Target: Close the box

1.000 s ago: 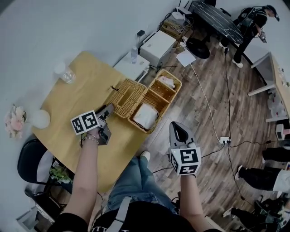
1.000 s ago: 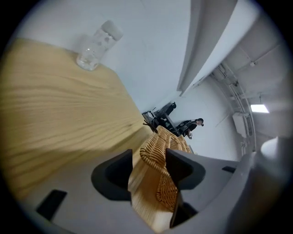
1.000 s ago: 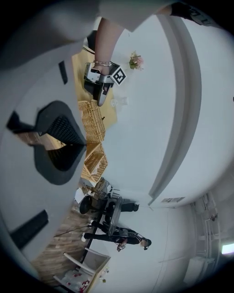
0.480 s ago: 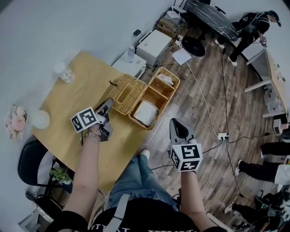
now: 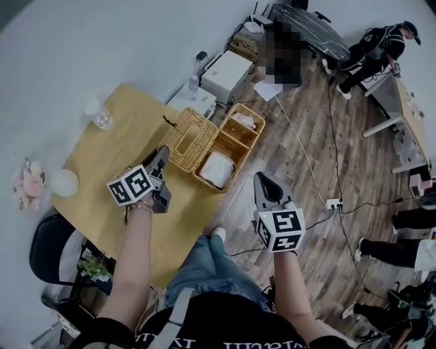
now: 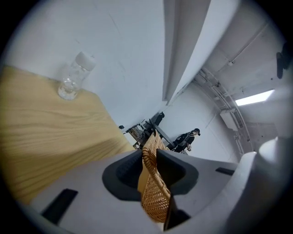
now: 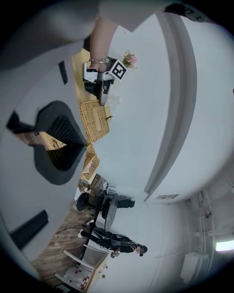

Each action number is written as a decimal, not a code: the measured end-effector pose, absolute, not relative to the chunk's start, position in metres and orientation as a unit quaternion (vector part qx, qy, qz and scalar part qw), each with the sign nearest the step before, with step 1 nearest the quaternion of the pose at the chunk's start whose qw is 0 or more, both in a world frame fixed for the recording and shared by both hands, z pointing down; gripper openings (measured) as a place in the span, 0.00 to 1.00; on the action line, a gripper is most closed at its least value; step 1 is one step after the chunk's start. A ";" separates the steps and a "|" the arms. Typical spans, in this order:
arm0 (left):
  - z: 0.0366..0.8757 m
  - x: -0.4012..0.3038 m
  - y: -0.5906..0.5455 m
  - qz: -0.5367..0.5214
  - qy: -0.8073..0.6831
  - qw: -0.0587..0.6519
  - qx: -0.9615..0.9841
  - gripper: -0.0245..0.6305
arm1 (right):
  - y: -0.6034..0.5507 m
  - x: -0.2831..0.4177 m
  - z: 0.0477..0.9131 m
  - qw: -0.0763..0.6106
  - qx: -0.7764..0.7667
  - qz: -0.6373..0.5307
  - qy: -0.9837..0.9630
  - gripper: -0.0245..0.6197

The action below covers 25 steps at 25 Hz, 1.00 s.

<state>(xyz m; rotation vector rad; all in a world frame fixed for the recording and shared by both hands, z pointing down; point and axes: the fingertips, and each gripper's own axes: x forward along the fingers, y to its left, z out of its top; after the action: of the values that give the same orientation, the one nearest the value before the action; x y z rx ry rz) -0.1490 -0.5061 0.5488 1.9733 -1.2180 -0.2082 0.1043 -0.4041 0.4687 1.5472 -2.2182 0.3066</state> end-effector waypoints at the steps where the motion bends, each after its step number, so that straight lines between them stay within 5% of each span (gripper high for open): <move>1: 0.544 -0.148 -0.505 -0.080 -0.483 0.385 0.782 0.19 | -0.403 0.105 0.468 0.208 0.558 0.109 -0.796 0.06; 25: 0.475 -0.087 -0.461 0.070 -0.495 0.202 0.842 0.13 | -0.395 0.146 0.413 0.149 0.550 0.074 -0.818 0.06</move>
<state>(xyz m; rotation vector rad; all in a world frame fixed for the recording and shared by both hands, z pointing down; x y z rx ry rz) -0.0871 -0.4606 0.4752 2.3509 -1.3833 0.1946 0.1460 -0.3953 0.4129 1.5802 -2.3521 0.2124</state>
